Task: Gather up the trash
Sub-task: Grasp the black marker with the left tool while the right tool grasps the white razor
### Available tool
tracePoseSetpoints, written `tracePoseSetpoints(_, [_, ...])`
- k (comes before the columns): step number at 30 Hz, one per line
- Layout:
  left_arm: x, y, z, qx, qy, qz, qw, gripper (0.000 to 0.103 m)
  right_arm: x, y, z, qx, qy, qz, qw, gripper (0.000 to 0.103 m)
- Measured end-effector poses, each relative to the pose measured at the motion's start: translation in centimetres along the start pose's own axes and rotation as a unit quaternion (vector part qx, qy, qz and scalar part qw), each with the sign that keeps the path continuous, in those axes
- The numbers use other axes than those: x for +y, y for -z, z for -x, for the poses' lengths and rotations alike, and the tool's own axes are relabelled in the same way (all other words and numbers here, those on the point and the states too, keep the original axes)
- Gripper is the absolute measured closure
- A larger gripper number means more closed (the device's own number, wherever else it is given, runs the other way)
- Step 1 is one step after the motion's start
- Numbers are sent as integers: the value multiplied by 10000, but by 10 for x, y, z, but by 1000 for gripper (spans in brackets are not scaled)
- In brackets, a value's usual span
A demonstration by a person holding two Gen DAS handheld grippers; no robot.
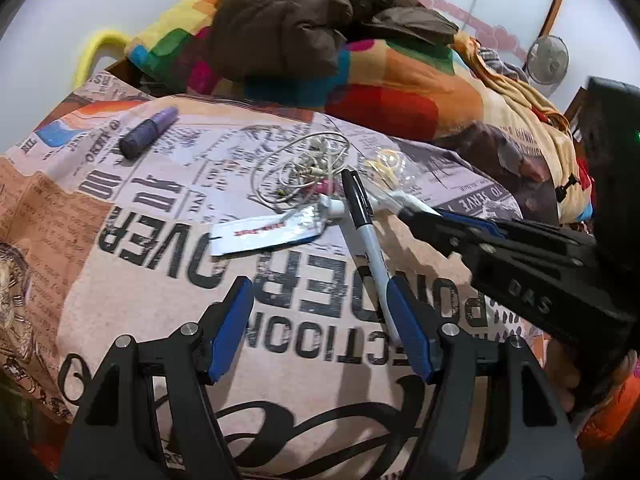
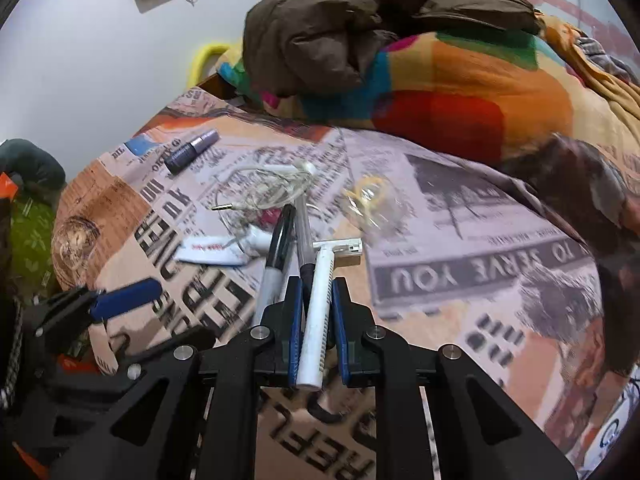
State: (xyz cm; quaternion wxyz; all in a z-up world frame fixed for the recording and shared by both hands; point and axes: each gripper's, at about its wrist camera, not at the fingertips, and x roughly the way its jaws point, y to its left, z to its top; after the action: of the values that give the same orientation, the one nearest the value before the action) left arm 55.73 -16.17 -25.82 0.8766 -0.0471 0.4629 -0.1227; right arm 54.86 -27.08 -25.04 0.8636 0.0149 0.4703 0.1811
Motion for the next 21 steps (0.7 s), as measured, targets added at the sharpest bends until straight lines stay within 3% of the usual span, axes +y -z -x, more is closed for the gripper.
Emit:
tracePoseSetpoints(7, [-25, 0, -17, 136, 70, -210, 9997, 38, -18, 26, 4, 259, 197, 64, 9994, 90])
tracePoseSetpoints(12, [-36, -3, -35, 240, -60, -393, 9989, 57, -22, 33, 9, 425, 151, 161, 9988, 89])
tracePoseSetpoints(17, [-42, -5, -43, 137, -293, -495, 9982, 66, -33, 28, 15, 334, -40, -95, 9994, 89])
tracePoseSetpoints(21, [-45, -5, -46, 20, -446, -605, 9972, 71, -37, 24, 11, 248, 207, -133, 9994, 89])
